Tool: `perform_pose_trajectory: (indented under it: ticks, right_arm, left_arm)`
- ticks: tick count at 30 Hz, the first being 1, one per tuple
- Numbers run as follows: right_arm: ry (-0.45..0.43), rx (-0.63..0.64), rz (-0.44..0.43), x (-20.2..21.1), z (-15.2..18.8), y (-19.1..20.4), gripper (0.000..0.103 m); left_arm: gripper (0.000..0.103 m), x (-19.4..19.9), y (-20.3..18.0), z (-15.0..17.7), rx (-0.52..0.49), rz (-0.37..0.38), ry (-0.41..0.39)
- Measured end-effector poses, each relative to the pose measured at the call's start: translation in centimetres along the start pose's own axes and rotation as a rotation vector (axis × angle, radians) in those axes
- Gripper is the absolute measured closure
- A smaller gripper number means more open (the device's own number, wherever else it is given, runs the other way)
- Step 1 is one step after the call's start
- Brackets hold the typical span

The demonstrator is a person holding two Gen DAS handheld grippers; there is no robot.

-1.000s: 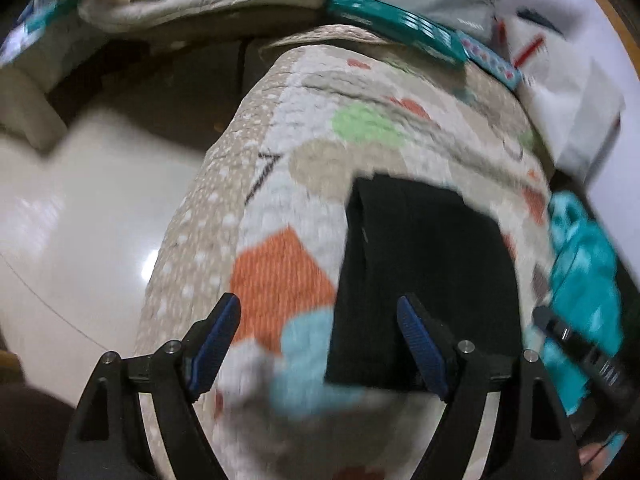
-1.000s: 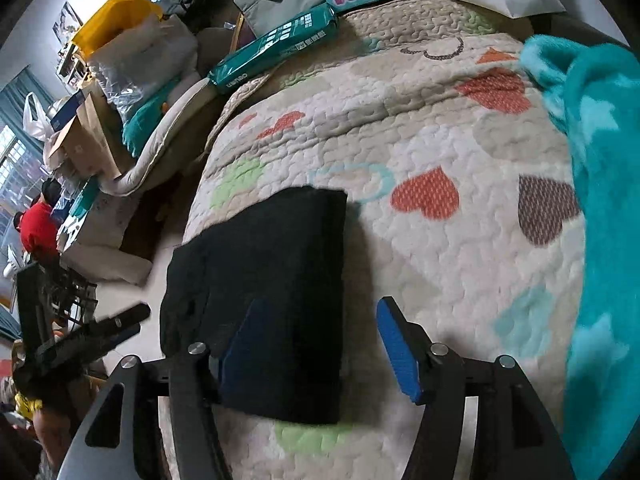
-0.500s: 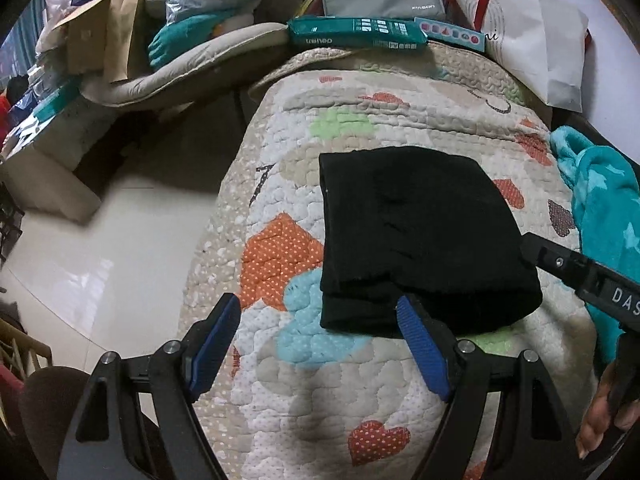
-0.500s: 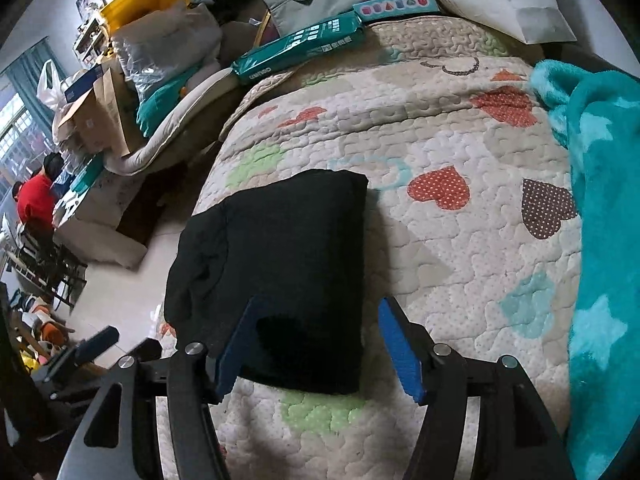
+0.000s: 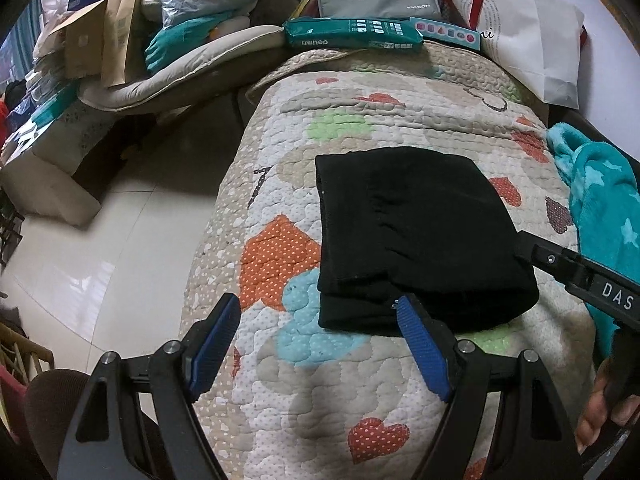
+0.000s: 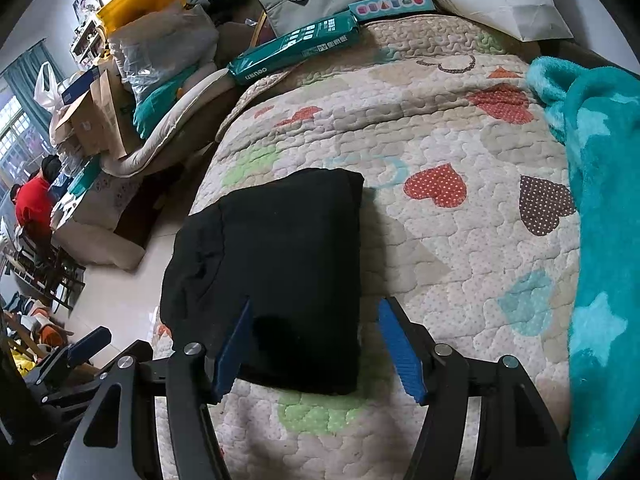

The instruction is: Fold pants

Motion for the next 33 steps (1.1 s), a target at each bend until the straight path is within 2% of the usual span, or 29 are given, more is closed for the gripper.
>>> perform_pose_trajectory:
  ticks: [33]
  right_arm:
    - [0.0,0.007,0.0,-0.3,0.0,-0.1,0.029]
  left_arm:
    - [0.023,-1.4,0.3,0.7,0.024,0.031,0.044]
Point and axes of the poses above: each gripper's, at about its wrist camera, not at the fingertips, and x roughly against the way its jaws point, y to its left, z to its underside, the point moved 10 cm from there along -x, roughly the way its jaws point, and after that the axes turned 4 degrees about z, right-handed, at the moved point
